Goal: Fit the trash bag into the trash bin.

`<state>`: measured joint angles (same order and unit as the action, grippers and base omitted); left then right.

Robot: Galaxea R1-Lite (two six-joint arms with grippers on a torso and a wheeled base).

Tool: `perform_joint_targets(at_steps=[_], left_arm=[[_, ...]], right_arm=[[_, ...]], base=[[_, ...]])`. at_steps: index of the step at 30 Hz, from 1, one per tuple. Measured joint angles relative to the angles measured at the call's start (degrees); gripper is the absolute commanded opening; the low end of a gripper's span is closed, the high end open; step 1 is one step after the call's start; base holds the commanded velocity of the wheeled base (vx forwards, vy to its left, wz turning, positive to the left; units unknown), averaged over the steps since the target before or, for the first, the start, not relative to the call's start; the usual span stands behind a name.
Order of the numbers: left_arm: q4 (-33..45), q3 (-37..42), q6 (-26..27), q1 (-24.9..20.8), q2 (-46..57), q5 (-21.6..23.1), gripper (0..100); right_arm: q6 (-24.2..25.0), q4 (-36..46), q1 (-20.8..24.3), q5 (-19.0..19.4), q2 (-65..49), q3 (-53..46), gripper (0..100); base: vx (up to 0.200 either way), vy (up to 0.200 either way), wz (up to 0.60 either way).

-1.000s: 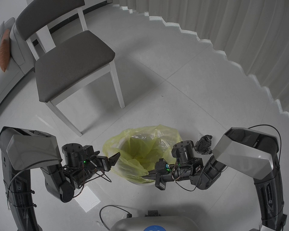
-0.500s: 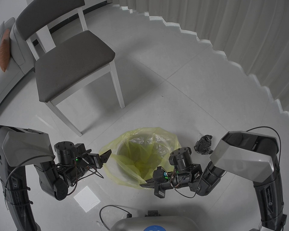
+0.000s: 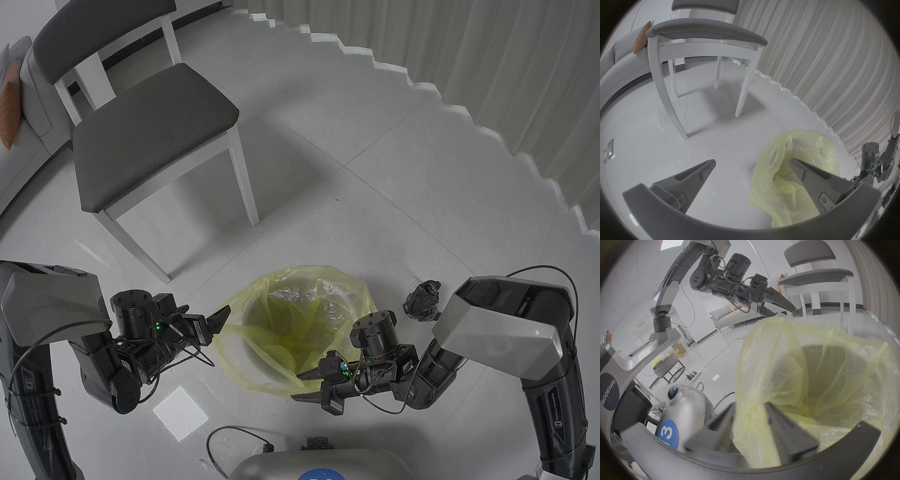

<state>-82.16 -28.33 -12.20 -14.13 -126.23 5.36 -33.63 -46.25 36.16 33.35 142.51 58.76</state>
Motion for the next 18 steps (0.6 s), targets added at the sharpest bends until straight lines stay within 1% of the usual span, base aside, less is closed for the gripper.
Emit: perform_joint_targets(at_steps=[7, 12, 16, 17, 18], left_arm=[[0.0, 0.3, 0.0, -0.1, 0.7, -0.1, 100], [-0.1, 1.0, 0.0, 0.0, 1.2, -0.1, 100], [-0.1, 1.2, 0.1, 0.0, 1.5, -0.2, 100], [-0.1, 1.2, 0.1, -0.1, 1.6, -0.2, 100], [-0.1, 1.2, 0.1, -0.2, 1.6, -0.2, 100]], right_arm=[[0.0, -0.2, 0.8, -0.2, -1.2, -1.1, 100], [0.0, -0.2, 0.7, -1.7, -1.0, -0.6, 100], [0.0, -0.1, 0.5, -1.9, -0.7, 0.4, 100], [0.0, -0.1, 0.5, -1.9, -0.6, 0.6, 0], [0.0, 0.0, 0.5, -1.9, -0.5, 0.7, 0]], base=[[0.0, 0.0, 0.0], [0.0, 0.0, 0.0], [0.0, 0.0, 0.0], [0.0, 0.0, 0.0], [0.0, 0.0, 0.0]])
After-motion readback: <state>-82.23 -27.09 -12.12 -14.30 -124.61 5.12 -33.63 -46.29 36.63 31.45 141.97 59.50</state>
